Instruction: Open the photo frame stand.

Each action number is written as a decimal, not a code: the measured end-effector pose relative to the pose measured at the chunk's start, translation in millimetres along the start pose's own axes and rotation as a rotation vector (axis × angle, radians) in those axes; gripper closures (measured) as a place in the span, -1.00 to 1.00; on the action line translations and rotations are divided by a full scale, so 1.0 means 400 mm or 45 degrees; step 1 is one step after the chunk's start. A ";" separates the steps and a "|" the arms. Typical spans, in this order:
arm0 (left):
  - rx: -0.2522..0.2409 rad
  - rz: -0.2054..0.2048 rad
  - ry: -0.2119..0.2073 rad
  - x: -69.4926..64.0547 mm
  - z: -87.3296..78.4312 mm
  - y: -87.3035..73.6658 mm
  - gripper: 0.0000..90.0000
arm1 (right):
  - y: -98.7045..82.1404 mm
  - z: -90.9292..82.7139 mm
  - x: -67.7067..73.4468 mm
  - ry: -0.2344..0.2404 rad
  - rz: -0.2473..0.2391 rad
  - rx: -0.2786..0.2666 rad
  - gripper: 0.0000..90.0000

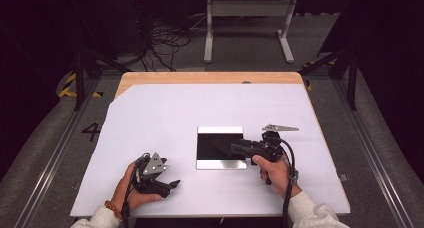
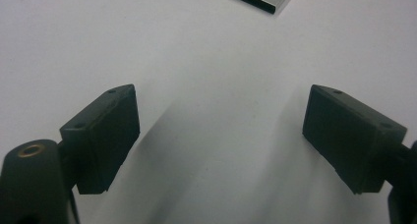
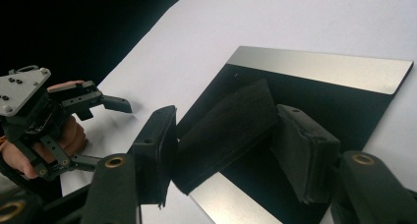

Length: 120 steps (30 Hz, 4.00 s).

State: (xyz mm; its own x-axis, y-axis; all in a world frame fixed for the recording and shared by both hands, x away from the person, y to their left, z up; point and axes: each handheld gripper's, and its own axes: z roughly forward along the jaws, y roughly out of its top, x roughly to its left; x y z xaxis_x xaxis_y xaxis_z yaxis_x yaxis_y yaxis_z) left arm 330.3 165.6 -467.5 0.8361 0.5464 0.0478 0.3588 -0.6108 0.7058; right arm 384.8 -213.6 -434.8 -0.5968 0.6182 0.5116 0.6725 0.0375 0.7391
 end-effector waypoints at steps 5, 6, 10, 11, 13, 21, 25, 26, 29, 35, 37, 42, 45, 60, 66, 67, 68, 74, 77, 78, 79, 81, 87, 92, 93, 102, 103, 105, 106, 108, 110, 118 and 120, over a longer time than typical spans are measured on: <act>-0.005 0.006 -0.007 0.001 0.009 0.013 -0.67 | -0.004 0.011 -0.013 0.047 0.068 -0.006 -0.04; -0.009 0.003 -0.006 0.002 0.011 0.015 -0.67 | -0.005 0.013 -0.015 0.054 0.080 0.004 -0.04; -0.020 -0.017 -0.028 0.010 0.018 0.025 -0.67 | -0.012 0.022 -0.021 0.080 0.104 0.026 0.01; -0.026 -0.023 -0.035 0.013 0.021 0.028 -0.66 | -0.013 0.024 -0.021 0.080 0.097 0.024 0.03; -0.041 -0.039 -0.050 0.019 0.024 0.036 -0.65 | -0.014 0.025 -0.021 0.078 0.085 0.031 0.07; -0.055 -0.057 -0.094 0.031 0.048 0.071 -0.64 | -0.021 0.026 -0.024 0.069 0.060 0.061 0.18; -0.057 -0.081 -0.136 0.034 0.075 0.096 -0.65 | -0.023 0.026 -0.024 0.063 0.046 0.066 0.19; -0.056 -0.085 -0.137 0.036 0.081 0.100 -0.65 | -0.023 0.026 -0.024 0.062 0.038 0.066 0.19; -0.054 -0.104 -0.149 0.041 0.090 0.107 -0.65 | -0.024 0.025 -0.022 0.064 0.027 0.064 0.20; -0.046 -0.151 -0.172 0.052 0.115 0.123 -0.65 | -0.025 0.022 -0.017 0.063 -0.018 0.055 0.21; -0.041 -0.158 -0.172 0.054 0.123 0.128 -0.66 | -0.026 0.019 -0.014 0.062 -0.037 0.051 0.21; -0.034 -0.172 -0.188 0.056 0.137 0.139 -0.67 | -0.028 0.011 -0.006 0.070 -0.092 0.043 0.22; -0.035 -0.176 -0.188 0.058 0.142 0.144 -0.67 | -0.030 0.008 -0.002 0.075 -0.117 0.038 0.23; -0.040 -0.184 -0.224 0.066 0.167 0.178 -0.67 | -0.040 -0.014 0.013 0.117 -0.255 0.023 0.29; -0.048 -0.165 -0.245 0.062 0.184 0.190 -0.66 | -0.042 -0.018 0.018 0.122 -0.291 0.024 0.30; -0.050 -0.164 -0.253 0.060 0.185 0.192 -0.65 | -0.041 -0.019 0.018 0.122 -0.295 0.025 0.30; -0.048 -0.158 -0.260 0.059 0.185 0.194 -0.63 | -0.041 -0.019 0.019 0.120 -0.299 0.025 0.30; -0.059 -0.124 -0.260 0.054 0.187 0.204 -0.50 | -0.041 -0.020 0.022 0.124 -0.315 0.021 0.30; -0.070 -0.147 -0.279 0.062 0.186 0.205 -0.45 | -0.042 -0.021 0.021 0.124 -0.312 0.020 0.30; -0.075 -0.161 -0.281 0.064 0.183 0.204 -0.39 | -0.042 -0.022 0.020 0.126 -0.312 0.020 0.30; -0.076 -0.151 -0.276 0.066 0.182 0.205 -0.36 | -0.042 -0.022 0.020 0.126 -0.316 0.019 0.30; -0.063 -0.148 -0.265 0.063 0.179 0.209 -0.35 | -0.041 -0.022 0.022 0.125 -0.330 0.016 0.30; -0.114 -0.139 -0.212 0.068 0.166 0.216 -0.17 | -0.039 -0.028 0.026 0.108 -0.355 0.009 0.33; -0.141 -0.125 -0.162 0.067 0.159 0.224 -0.10 | -0.037 -0.030 0.029 0.095 -0.371 -0.001 0.37; -0.155 -0.124 -0.147 0.068 0.155 0.225 -0.06 | -0.037 -0.030 0.029 0.091 -0.372 -0.002 0.39; -0.211 -0.112 -0.093 0.072 0.139 0.228 0.13 | -0.039 -0.029 0.032 0.065 -0.395 -0.001 0.47; -0.216 -0.109 -0.086 0.072 0.136 0.229 0.14 | -0.039 -0.029 0.033 0.060 -0.393 0.001 0.48; -0.223 -0.105 -0.075 0.072 0.133 0.229 0.18 | -0.039 -0.028 0.035 0.050 -0.403 0.003 0.49; -0.228 -0.103 -0.070 0.073 0.129 0.229 0.19 | -0.039 -0.027 0.035 0.049 -0.406 0.004 0.50; -0.233 -0.105 -0.069 0.074 0.127 0.229 0.25 | -0.040 -0.026 0.037 0.036 -0.417 0.011 0.51; -0.241 -0.093 -0.056 0.076 0.122 0.229 0.26 | -0.041 -0.025 0.038 0.034 -0.420 0.013 0.52; -0.262 -0.081 -0.027 0.077 0.109 0.230 0.37 | -0.046 -0.019 0.043 0.008 -0.452 0.031 0.56; -0.267 -0.073 -0.028 0.079 0.107 0.230 0.38 | -0.048 -0.017 0.043 0.005 -0.455 0.039 0.56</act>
State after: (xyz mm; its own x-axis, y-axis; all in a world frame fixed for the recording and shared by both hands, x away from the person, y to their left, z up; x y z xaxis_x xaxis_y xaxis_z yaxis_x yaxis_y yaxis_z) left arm 407.5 102.0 -431.4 0.8264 0.5630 -0.0102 0.3138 -0.4455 0.8385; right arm 358.7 -209.0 -437.1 -0.7984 0.5585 0.2250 0.4336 0.2741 0.8584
